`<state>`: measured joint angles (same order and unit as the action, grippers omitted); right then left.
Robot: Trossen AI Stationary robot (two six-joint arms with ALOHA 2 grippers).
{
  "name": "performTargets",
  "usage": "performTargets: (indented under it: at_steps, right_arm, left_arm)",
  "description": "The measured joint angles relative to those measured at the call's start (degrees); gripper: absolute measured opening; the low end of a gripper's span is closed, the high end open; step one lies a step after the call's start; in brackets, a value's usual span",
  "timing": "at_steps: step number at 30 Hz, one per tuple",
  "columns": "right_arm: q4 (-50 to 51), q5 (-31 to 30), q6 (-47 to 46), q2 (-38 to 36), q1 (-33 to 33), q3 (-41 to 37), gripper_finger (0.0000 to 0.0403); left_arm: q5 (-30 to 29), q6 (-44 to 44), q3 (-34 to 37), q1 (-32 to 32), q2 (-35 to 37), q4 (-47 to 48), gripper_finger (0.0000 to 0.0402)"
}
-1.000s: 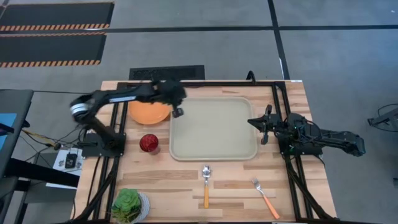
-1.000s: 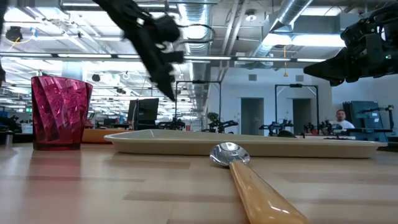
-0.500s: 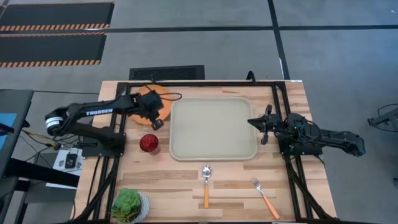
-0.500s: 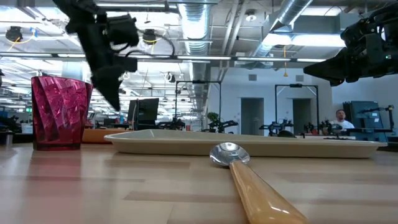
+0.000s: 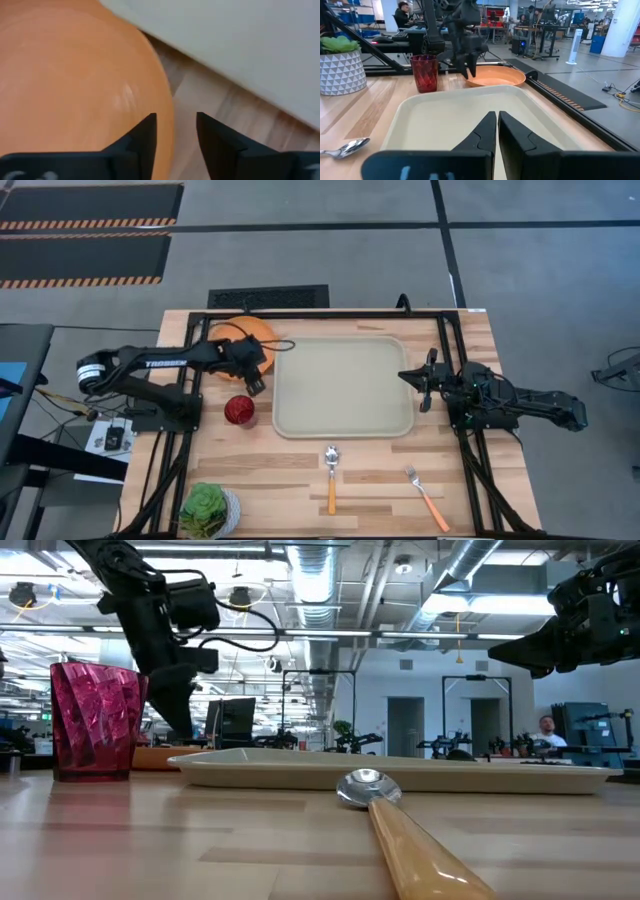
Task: Pick and place plate/cup/fork/spoon on tray
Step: Put the orange plate on the gray serving tray
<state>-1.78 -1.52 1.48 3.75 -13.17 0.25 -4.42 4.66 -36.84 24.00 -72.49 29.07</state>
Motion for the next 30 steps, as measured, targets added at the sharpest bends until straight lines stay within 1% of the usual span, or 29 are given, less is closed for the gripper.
performTargets:
  at_steps: [5, 8, 10, 12, 14, 19, 20, 24, 27, 30]
  right_arm:
    - [0.0, 0.0, 0.0, 0.0, 0.0, 0.0, 0.0043]
    - [0.0, 0.0, 0.0, 0.0, 0.0, 0.0, 0.0043]
    - [0.0, 0.0, 0.0, 0.0, 0.0, 0.0, 0.0043]
    - [0.0, 0.0, 0.0, 0.0, 0.0, 0.0, 0.0043]
    - [0.0, 0.0, 0.0, 0.0, 0.0, 0.0, 0.0043]
    - [0.0, 0.0, 0.0, 0.0, 0.0, 0.0, 0.0043]
    - [0.0, 0.0, 0.0, 0.0, 0.0, 0.0, 0.0043]
    - [0.0, 0.0, 0.0, 0.0, 0.0, 0.0, 0.0043]
    - [0.0, 0.0, 0.0, 0.0, 0.0, 0.0, 0.0043]
    - [0.0, 0.0, 0.0, 0.0, 0.0, 0.0, 0.0043]
  left_arm:
    - [-6.4, -1.0, 0.0, -2.6, -5.3, -0.1, 0.0153]
    - [-9.9, -0.6, 0.0, -3.3, -7.5, -0.4, 0.0156]
    - [-11.6, 0.3, 0.0, -3.4, -8.6, -0.2, 0.0151]
    - [-12.4, 0.9, 0.0, -3.4, -9.1, -0.2, 0.0136]
    - [-12.4, 1.0, 0.0, -3.4, -9.2, -0.2, 0.0111]
    - [-12.5, -0.5, 0.0, -3.4, -8.6, 0.3, 0.002]
    - [-12.6, -0.6, 0.0, -3.3, -8.3, 0.6, 0.0011]
    - [-14.4, -0.3, 0.0, -2.5, -5.1, 2.2, 0.0005]
    - [-15.3, -0.2, -0.1, -1.7, -1.1, 3.8, 0.0002]
    - [-15.4, 0.6, -2.0, -1.3, 2.4, 6.1, 0.0002]
